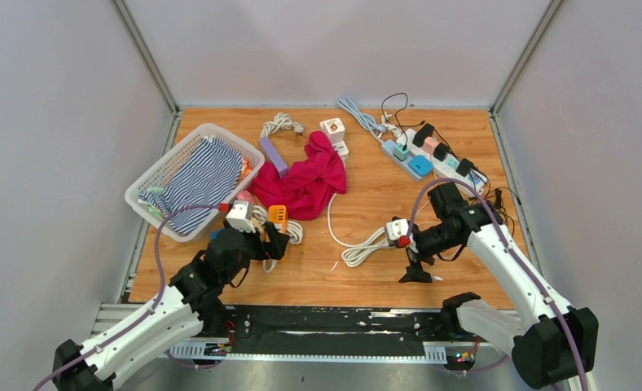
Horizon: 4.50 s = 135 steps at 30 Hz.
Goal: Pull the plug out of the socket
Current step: Pick up the socket from the center of the board.
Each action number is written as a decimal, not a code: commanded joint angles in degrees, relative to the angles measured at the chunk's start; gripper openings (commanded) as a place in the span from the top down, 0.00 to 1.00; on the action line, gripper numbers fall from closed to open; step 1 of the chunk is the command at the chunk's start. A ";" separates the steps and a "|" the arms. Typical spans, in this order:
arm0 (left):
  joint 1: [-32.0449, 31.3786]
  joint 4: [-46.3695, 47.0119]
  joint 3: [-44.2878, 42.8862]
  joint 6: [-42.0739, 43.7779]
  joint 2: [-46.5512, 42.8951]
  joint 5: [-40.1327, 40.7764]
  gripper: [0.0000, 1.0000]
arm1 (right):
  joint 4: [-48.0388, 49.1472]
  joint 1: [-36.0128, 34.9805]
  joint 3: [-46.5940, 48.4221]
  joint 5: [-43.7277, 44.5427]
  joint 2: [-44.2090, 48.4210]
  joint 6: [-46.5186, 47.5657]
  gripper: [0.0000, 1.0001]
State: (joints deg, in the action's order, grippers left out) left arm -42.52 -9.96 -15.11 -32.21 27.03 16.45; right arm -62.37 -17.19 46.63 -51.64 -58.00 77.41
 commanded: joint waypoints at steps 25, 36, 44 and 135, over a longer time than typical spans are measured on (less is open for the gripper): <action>-0.34 7.63 -3.96 8.16 19.40 -1.85 0.65 | -0.63 1.52 -0.84 -0.82 0.62 0.46 0.00; -0.32 7.78 -11.47 9.96 15.66 -5.29 0.96 | -0.67 1.90 -0.75 -0.97 1.11 0.55 0.00; -0.32 8.71 -21.89 11.30 19.05 -3.89 1.00 | -1.03 2.11 -0.50 -1.26 2.27 1.04 0.00; -27.08 22.41 -45.54 17.02 52.28 3.79 1.00 | 77.13 10.83 -8.92 -10.23 5.18 -120.24 0.43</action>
State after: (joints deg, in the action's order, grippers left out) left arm -69.12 8.97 -58.81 -16.32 78.78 21.69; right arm 12.51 -5.28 38.57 -61.87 -53.84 -42.02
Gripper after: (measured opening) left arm 0.491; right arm 0.527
